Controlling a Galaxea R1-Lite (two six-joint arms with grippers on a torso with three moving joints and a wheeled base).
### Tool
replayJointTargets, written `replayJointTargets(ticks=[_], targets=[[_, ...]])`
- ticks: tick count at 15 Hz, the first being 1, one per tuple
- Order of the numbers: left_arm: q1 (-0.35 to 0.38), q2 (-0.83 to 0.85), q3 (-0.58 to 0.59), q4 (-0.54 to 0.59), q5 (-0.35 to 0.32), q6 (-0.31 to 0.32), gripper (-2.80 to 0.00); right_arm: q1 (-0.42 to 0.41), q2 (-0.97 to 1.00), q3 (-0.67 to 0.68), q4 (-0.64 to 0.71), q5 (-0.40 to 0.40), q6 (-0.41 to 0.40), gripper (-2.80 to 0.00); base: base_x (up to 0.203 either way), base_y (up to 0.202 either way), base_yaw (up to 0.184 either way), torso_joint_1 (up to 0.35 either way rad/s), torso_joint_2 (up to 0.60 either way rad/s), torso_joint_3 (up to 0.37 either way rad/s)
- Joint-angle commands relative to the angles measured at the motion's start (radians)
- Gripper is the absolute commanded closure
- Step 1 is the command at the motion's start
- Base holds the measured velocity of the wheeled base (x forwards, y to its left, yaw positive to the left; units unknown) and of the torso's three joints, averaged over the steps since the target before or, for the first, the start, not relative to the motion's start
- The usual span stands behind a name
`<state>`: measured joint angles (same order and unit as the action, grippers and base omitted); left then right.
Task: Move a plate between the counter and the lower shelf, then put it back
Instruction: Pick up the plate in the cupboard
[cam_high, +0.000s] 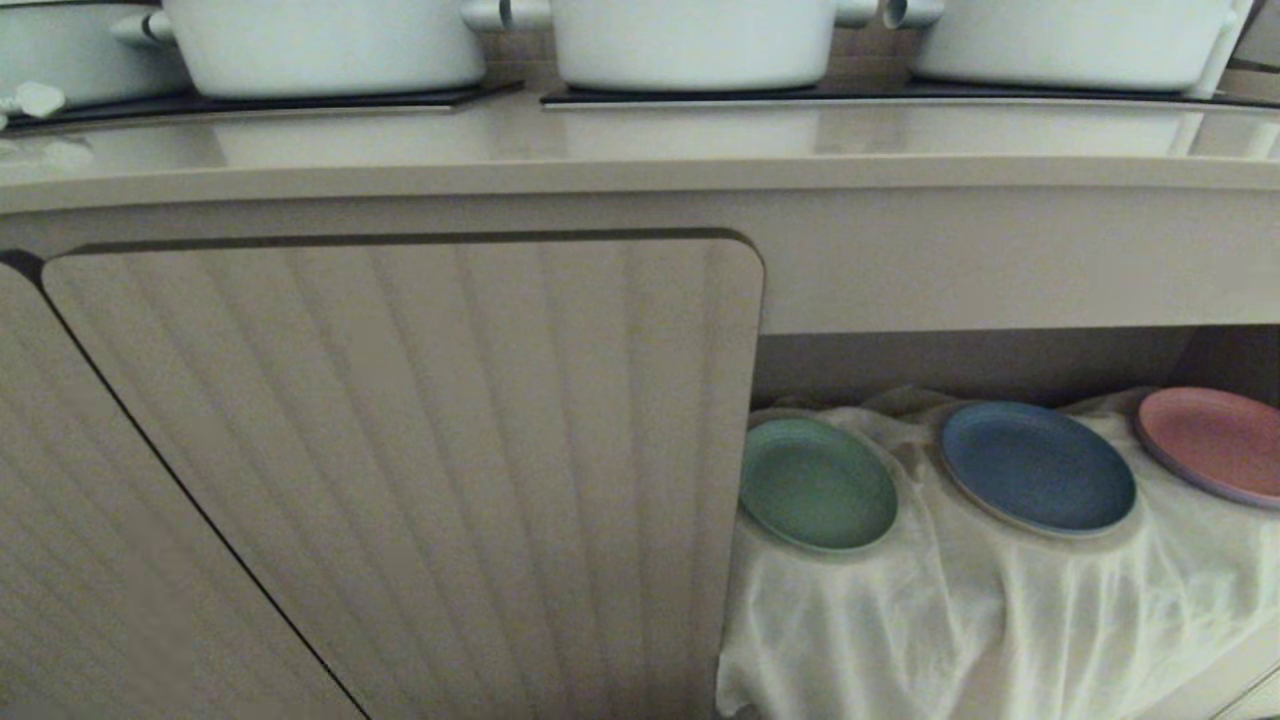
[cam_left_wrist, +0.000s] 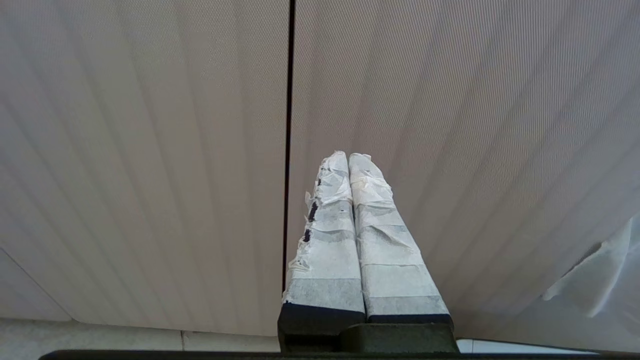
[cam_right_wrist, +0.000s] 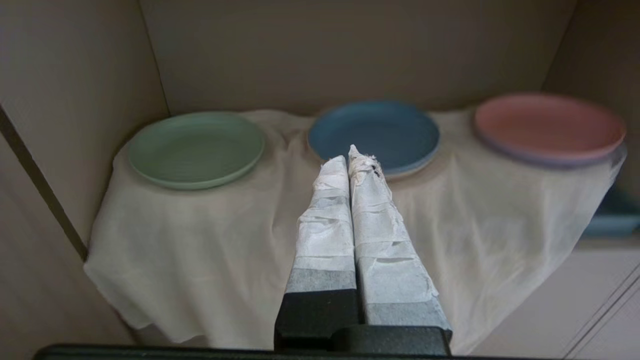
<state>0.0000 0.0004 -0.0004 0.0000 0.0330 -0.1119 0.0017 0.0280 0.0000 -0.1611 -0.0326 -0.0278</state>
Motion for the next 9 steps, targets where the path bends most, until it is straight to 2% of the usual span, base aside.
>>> replayJointTargets(ticks=[1,9], targets=[[0.000,0.000,-0.001,0.000,0.001,-0.001,0.00,0.000,-0.028,0.000,-0.002,0.000,-0.006,0.00,0.000,0.000,0.000,0.000,0.00,0.000],[0.000,0.000,0.000,0.000,0.001,-0.002,0.00,0.000,-0.028,0.000,-0.003,0.001,-0.010,0.00,0.000,0.000,0.000,0.000,0.00,0.000]])
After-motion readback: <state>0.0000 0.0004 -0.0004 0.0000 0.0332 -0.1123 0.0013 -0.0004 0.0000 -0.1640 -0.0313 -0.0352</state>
